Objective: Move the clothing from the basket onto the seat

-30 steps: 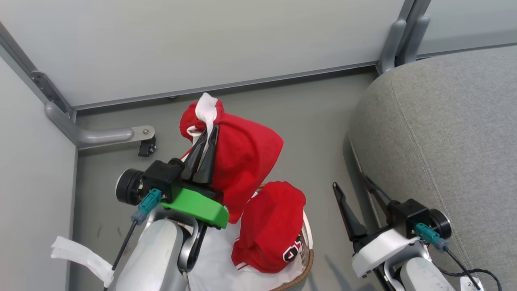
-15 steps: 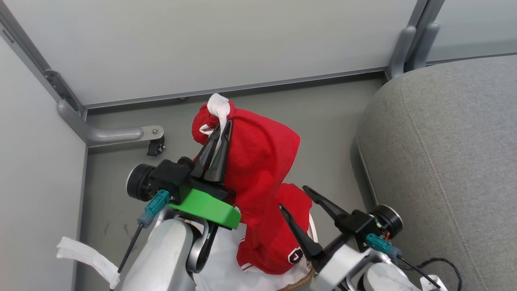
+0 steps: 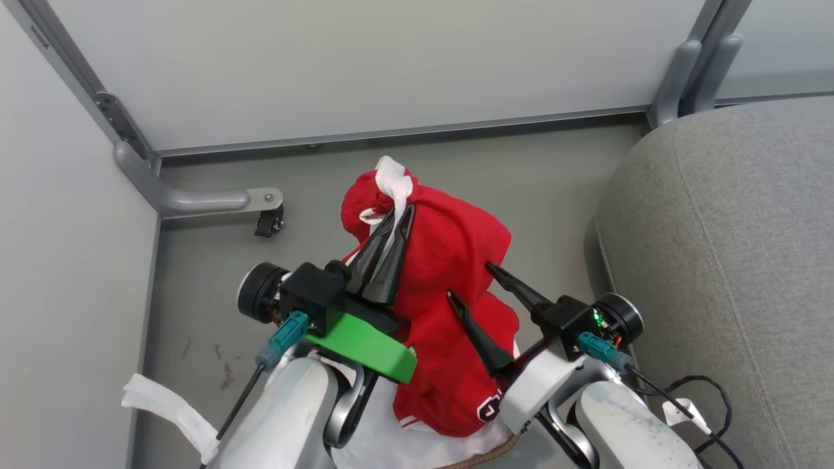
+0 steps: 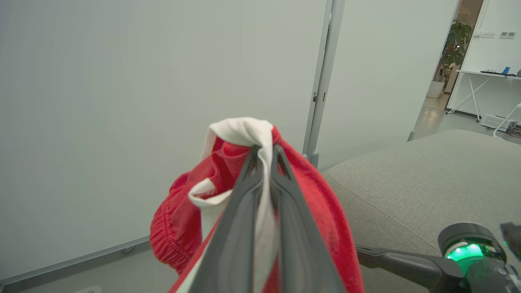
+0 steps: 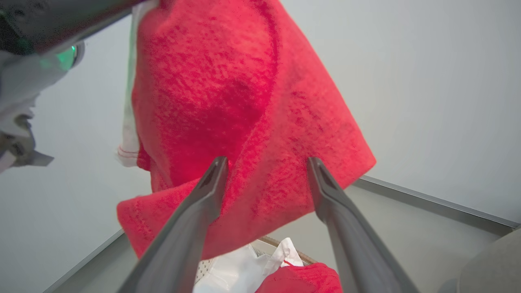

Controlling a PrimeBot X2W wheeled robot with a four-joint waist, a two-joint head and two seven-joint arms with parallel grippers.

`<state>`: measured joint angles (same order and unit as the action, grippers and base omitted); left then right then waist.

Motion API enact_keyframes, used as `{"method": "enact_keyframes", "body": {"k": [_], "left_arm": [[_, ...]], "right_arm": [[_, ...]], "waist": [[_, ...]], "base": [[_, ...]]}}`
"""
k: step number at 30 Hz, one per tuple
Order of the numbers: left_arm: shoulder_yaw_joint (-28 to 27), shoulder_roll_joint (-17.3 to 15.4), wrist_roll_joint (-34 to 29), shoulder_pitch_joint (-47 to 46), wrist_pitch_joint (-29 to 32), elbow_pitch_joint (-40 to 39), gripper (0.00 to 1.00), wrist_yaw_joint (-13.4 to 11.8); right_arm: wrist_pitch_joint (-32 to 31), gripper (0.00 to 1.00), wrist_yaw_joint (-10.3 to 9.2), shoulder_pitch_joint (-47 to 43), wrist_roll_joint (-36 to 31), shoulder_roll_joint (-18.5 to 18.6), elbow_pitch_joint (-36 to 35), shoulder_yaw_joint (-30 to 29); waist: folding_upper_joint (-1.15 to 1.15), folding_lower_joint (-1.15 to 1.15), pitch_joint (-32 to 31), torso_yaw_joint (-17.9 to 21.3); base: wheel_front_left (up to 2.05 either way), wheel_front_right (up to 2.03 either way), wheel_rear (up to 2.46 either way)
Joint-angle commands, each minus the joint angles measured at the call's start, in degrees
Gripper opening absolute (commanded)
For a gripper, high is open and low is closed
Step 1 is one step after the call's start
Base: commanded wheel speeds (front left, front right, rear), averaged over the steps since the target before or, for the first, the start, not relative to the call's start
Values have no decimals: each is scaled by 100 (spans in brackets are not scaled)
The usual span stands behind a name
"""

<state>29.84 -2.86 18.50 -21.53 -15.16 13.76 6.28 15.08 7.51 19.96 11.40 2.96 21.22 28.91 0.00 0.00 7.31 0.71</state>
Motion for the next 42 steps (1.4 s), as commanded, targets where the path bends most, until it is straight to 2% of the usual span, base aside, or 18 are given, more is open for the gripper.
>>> {"method": "enact_keyframes", "body": {"k": [1,9,10,11,12,25,26,27,34,42], "left_arm": [[39,-9,72,-96,1,-13,0,5],[453,-8,196,-164,1,-52,0,21],[503,-8,217,-161,1,-56,0,18],[535,-8,237,-157,1,-55,0,7],[575,-8,261,-151,1,-57,0,-13],[557,-8,322,-97,1,-60,0,-142],[514,-9,414,-53,1,-57,72,-155],[481,-9,409,-36,1,-41,100,-175],[150,-8,161,44,2,129,100,-182],[-326,-10,-193,229,2,318,100,-50]], "right_arm": [[13,100,-4,101,-56,1,129,55],[14,100,-5,358,128,9,623,198],[13,46,-4,387,131,8,702,258],[13,9,-5,419,151,8,749,300],[14,0,-5,466,185,9,771,339],[13,0,-5,298,202,10,797,273],[13,0,-4,286,208,10,768,240],[13,0,-5,278,204,9,731,232],[14,0,-5,112,273,10,362,182],[14,0,-5,-144,315,7,-52,115]], "waist": [[0,0,24,-71],[0,0,37,-310],[0,0,25,-340],[0,0,17,-358],[0,0,10,-376],[0,0,49,-394],[0,0,56,-364],[0,0,61,-329],[0,0,101,203],[0,0,145,1297]], "base": [[0,0,0],[0,0,0],[0,0,0],[0,0,0],[0,0,0],[0,0,0],[0,0,0],[0,0,0],[0,0,0],[0,0,0]]}}
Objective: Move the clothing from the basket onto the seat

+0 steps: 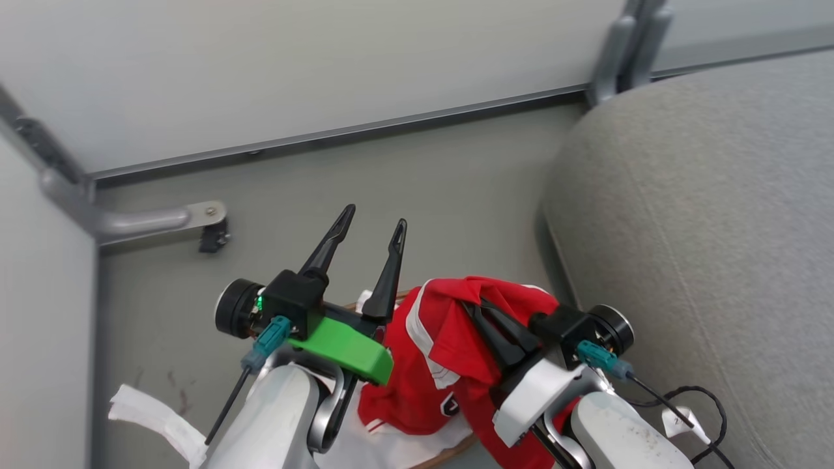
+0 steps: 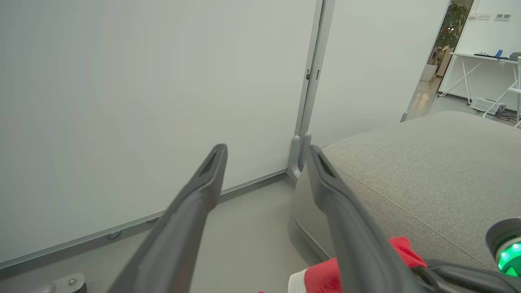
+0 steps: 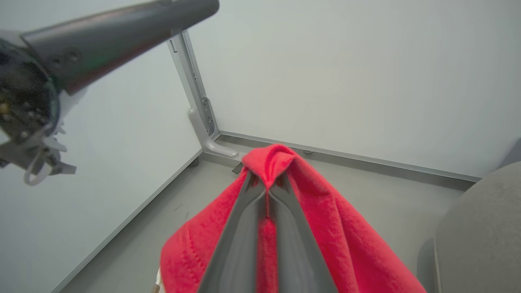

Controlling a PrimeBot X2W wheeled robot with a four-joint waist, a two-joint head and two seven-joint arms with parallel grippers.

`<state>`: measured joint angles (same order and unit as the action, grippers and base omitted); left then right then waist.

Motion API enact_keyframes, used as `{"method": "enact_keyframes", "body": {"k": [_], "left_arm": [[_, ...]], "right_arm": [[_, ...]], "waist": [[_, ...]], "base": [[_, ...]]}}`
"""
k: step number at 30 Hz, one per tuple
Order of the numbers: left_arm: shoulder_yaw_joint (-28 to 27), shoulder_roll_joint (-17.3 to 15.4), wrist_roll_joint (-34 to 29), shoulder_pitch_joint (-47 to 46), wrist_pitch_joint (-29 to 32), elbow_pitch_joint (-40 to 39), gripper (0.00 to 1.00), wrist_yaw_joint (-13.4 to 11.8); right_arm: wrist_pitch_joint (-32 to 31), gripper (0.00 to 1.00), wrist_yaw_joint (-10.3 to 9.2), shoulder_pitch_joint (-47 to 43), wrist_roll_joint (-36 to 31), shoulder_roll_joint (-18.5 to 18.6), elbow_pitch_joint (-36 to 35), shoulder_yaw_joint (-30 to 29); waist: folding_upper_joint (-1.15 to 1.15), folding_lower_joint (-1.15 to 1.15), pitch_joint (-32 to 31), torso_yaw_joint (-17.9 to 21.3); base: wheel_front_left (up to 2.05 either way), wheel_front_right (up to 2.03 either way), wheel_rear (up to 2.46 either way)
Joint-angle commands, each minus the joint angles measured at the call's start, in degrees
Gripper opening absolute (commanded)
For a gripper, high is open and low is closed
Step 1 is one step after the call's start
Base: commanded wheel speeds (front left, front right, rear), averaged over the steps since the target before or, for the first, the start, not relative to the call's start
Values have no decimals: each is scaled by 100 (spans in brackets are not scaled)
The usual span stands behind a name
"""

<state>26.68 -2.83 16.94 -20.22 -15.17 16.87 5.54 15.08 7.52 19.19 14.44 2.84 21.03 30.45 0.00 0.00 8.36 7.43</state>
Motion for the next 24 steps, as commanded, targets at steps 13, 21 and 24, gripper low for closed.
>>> {"method": "enact_keyframes", "body": {"k": [13,21,24], "left_arm": [[-355,-18,-311,457,4,10,100,177],[12,-22,-232,227,3,113,100,198],[153,-24,-224,173,3,139,100,202]], "right_arm": [[14,0,-6,-490,68,17,-518,-293],[14,0,-6,-632,-153,11,-977,-1139],[14,0,-6,-476,-350,10,-1102,-1418]], "waist": [[0,0,21,2311],[0,0,246,2440],[0,0,349,2458]], "base": [[0,0,0],[0,0,0],[0,0,0]]}}
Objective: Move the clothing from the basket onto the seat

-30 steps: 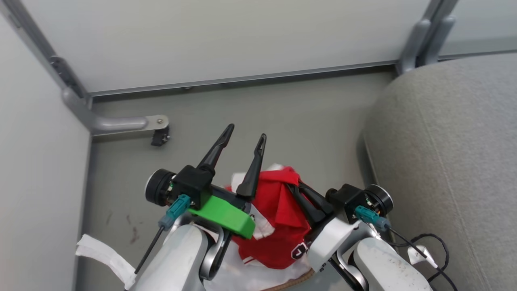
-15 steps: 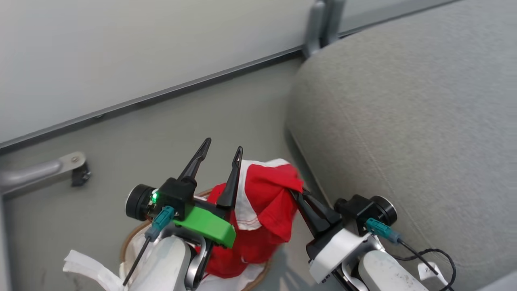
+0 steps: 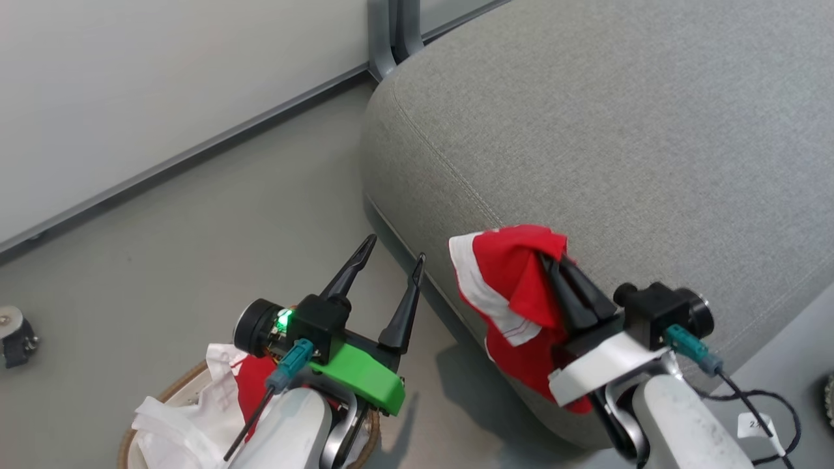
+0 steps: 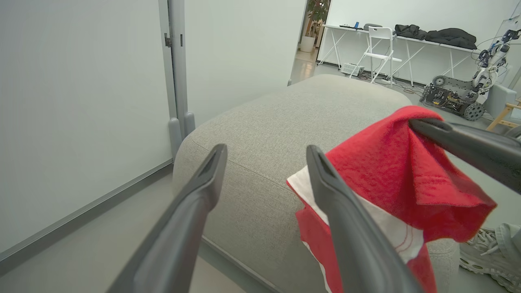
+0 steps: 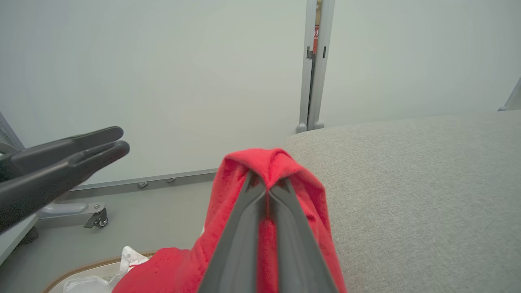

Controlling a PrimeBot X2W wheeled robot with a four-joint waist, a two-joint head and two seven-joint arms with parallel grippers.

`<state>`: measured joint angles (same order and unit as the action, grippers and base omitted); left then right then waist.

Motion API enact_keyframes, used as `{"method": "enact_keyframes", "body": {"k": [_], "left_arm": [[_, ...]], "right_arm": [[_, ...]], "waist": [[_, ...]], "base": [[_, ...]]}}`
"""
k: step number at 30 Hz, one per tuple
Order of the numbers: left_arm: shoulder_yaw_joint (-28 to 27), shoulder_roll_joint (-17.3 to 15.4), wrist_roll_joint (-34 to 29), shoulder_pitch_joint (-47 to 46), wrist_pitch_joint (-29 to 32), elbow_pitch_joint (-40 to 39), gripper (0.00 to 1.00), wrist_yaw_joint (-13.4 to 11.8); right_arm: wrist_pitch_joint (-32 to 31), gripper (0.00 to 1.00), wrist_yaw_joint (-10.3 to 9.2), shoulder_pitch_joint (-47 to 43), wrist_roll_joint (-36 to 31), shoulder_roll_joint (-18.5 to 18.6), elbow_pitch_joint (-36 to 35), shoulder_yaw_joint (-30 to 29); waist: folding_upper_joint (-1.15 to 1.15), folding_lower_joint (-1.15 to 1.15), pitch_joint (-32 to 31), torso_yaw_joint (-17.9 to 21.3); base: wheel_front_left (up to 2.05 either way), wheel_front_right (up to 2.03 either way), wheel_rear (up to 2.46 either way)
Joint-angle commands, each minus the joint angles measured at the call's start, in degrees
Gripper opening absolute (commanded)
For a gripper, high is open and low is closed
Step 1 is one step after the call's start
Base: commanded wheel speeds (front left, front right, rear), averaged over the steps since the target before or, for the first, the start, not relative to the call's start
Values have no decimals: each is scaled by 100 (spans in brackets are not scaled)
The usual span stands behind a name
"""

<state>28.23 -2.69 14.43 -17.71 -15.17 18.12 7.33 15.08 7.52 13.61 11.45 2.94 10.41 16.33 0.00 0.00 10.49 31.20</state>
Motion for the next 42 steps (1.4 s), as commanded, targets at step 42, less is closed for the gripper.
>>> {"method": "enact_keyframes", "body": {"k": [42], "left_arm": [[608,-1139,-101,-1405,3,-488,100,21]], "right_arm": [[13,32,-8,3843,-3056,1165,2904,-3911]], "waist": [[0,0,2936,-954]], "base": [[0,0,0]]}}
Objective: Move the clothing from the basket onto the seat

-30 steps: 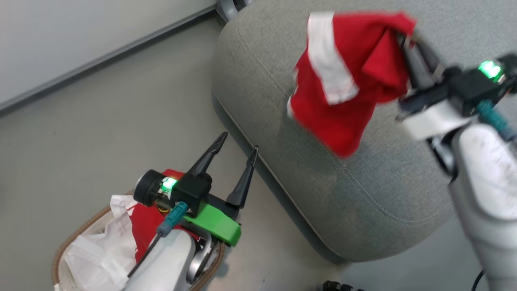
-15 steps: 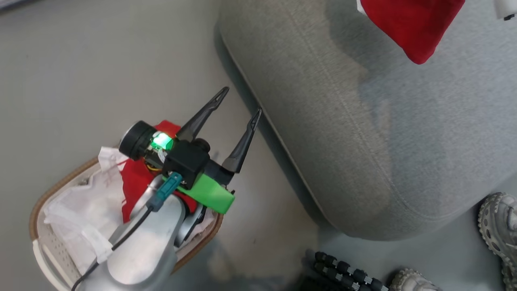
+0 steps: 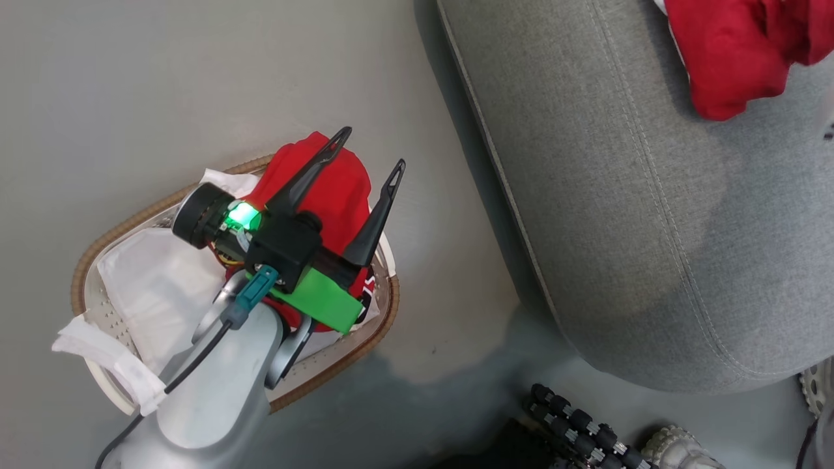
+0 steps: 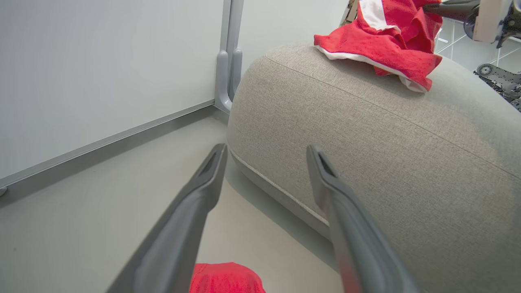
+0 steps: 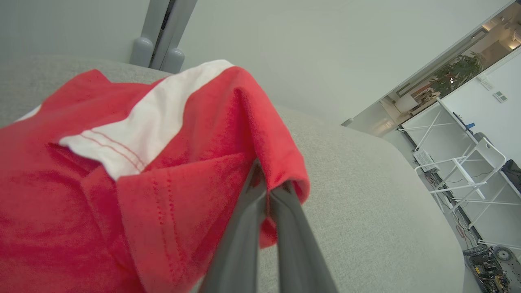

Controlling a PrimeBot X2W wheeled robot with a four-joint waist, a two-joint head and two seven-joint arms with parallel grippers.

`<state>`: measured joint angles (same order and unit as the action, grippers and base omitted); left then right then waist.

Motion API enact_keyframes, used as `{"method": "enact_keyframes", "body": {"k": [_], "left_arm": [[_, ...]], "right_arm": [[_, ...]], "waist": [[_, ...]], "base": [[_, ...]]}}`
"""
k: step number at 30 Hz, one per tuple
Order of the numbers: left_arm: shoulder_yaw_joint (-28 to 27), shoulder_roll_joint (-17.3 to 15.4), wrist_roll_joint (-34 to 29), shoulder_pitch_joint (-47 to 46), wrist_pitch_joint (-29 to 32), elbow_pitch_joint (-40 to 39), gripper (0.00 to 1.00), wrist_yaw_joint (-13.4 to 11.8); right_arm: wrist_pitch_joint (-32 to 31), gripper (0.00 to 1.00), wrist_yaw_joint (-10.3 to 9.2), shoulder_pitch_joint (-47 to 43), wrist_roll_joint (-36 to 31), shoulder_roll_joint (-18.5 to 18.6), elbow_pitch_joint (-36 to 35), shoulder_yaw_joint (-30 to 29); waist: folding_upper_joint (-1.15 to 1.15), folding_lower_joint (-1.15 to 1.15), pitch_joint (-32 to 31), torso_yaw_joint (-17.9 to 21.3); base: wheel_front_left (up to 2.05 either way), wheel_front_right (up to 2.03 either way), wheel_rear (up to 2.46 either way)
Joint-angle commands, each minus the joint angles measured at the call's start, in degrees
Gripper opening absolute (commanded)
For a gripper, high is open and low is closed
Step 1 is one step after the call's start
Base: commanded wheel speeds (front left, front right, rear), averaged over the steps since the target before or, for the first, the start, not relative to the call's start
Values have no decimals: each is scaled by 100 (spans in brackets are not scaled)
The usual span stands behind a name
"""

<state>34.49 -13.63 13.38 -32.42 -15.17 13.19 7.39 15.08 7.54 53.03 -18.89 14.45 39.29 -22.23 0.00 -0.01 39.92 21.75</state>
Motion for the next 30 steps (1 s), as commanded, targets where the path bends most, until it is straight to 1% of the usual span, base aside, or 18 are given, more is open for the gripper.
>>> {"method": "enact_keyframes", "body": {"k": [1,4,8,12,14,18,22,27,30], "left_arm": [[-16,-39,10,81,3,17,100,16],[-25,10,31,155,3,80,100,16],[-50,142,60,269,3,132,100,16],[-161,313,118,395,3,144,100,16],[-225,402,131,461,4,155,100,16],[-397,539,111,617,3,200,100,16],[-703,681,175,824,3,239,100,16],[-1011,810,118,1066,3,321,100,16],[-1261,858,71,1179,3,367,100,16]], "right_arm": [[13,100,-10,-186,-29,-46,73,-165],[13,100,-10,-470,-81,-243,75,-447],[13,100,-10,-975,9,-429,-123,-605],[13,100,-10,-1461,432,-481,-569,-630],[13,100,-9,-1704,585,-434,-774,-535],[13,100,-9,-2110,936,-465,-1306,-275],[13,100,-9,-2417,1263,-510,-1711,166],[12,100,-9,-2701,1698,-648,-2138,618],[12,100,-9,-2805,1925,-691,-2303,1045]], "waist": [[0,1,-38,2],[0,1,-210,51],[0,1,-558,95],[0,1,-902,65],[0,1,-1065,28],[0,1,-1353,-61],[0,1,-1636,-204],[0,1,-1984,-556],[0,1,-2137,-785]], "base": [[0,0,0],[0,0,0],[0,0,0],[0,0,0],[0,0,0],[0,0,0],[0,0,0],[0,0,0],[0,0,0]]}}
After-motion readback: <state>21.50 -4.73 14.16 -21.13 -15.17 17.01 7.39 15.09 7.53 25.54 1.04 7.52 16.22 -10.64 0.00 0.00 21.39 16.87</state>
